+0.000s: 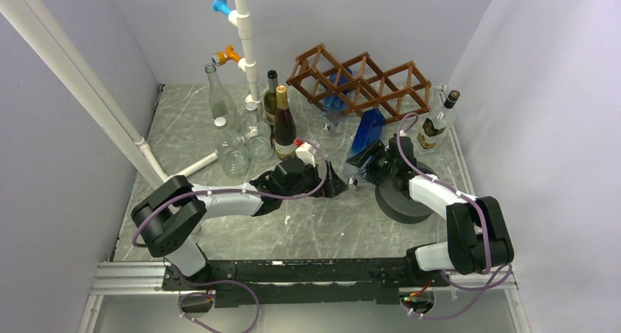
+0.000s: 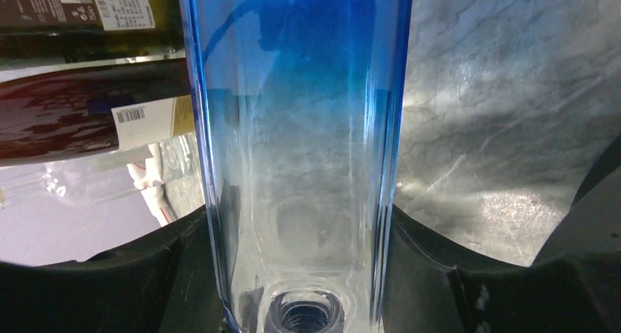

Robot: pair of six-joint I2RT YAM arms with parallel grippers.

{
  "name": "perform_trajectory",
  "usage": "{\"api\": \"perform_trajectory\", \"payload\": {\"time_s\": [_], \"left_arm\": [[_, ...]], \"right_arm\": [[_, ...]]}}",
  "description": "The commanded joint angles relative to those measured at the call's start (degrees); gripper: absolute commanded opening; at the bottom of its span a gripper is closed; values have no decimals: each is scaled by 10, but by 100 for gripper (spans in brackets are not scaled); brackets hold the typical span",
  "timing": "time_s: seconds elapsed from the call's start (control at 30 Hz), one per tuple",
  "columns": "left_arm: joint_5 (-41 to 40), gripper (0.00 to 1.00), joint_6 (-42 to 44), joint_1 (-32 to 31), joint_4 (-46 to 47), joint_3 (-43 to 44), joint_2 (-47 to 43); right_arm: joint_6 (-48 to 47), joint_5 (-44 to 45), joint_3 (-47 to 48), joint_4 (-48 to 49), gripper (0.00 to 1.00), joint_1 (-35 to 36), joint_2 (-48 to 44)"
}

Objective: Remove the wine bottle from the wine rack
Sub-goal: Place the wine bottle at the center of the board.

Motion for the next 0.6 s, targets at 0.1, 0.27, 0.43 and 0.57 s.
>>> {"api": "perform_trajectory", "payload": {"time_s": [0.1,0.27,0.43,0.57], "left_arm": [[40,100,62,-2,75,-10,10],[46,100,68,-3,84,-20,21],[49,99,65,-2,71,-29,25],[40,99,57,-3,58,-32,23]], "right_arm": [[2,-65,4,75,10,34,-24],[1,-67,-5,91,10,45,-21],[4,-69,-9,108,11,56,-18],[20,-62,-18,118,11,60,-10]]}}
